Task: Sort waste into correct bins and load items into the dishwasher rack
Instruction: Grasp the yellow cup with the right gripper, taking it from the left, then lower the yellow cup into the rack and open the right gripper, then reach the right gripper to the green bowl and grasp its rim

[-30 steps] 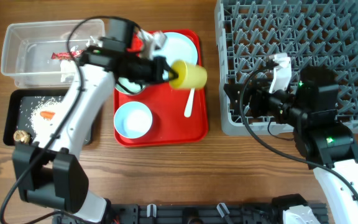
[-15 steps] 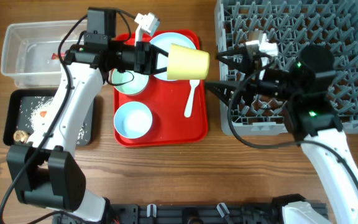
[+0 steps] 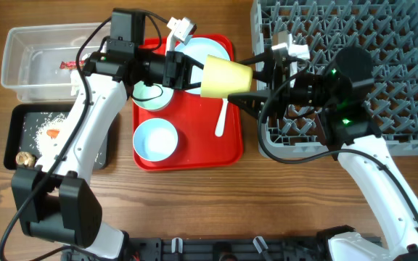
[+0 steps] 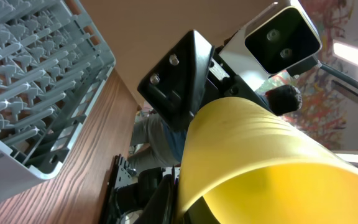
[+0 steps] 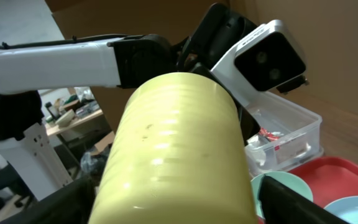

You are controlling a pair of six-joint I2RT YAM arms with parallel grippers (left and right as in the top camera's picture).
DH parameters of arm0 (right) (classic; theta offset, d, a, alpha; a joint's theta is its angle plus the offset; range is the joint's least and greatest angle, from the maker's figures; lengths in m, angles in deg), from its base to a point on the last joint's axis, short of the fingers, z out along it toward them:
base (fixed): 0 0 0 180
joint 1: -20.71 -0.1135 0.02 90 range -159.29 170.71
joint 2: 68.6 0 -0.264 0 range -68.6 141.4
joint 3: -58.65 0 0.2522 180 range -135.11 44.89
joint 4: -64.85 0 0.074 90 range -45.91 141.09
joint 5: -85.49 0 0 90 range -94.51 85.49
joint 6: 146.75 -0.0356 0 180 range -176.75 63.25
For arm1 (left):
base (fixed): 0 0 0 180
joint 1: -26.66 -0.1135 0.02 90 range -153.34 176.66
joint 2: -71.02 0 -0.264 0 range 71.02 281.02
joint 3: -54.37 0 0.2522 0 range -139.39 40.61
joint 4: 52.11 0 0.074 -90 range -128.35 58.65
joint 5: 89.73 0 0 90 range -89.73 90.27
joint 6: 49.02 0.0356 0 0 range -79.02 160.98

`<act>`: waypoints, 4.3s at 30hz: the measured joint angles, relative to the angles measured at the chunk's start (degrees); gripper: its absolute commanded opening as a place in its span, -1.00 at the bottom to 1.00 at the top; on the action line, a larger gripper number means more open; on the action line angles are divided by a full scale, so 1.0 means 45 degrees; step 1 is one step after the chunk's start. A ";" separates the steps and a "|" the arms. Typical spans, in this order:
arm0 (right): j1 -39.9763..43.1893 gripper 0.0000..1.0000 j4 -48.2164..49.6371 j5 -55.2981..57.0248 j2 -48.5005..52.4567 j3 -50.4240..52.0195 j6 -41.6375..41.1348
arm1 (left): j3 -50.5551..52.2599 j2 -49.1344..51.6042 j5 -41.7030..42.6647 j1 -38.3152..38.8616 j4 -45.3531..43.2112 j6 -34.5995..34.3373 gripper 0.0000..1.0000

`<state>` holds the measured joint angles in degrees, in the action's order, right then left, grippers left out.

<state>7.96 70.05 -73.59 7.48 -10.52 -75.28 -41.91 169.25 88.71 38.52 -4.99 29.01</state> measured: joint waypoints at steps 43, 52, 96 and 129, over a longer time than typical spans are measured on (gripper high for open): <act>0.1535 0.25 -1.6606 1.3600 0.0282 -0.5124 0.1549 | 0.0000 0.0000 -1.1929 0.0000 0.2540 -0.0180 -0.14; 0.0826 0.25 -1.7369 1.4275 0.3604 -0.5124 0.1583 | 0.0000 0.0000 -1.2458 0.0000 0.2599 -0.0180 -0.12; -0.4119 0.62 -1.0472 1.0360 0.8092 -0.8340 -0.0772 | -0.0019 -0.4401 -1.6461 -0.5163 0.5289 -0.0185 1.00; -0.6159 0.37 -0.9831 1.4804 0.9612 -0.8340 -0.3254 | -0.0019 -0.4401 -1.6694 -0.5221 0.5503 -0.0180 1.00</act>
<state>-19.76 25.81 -6.97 50.73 -48.05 -89.92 -42.00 149.45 13.59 15.02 19.78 28.20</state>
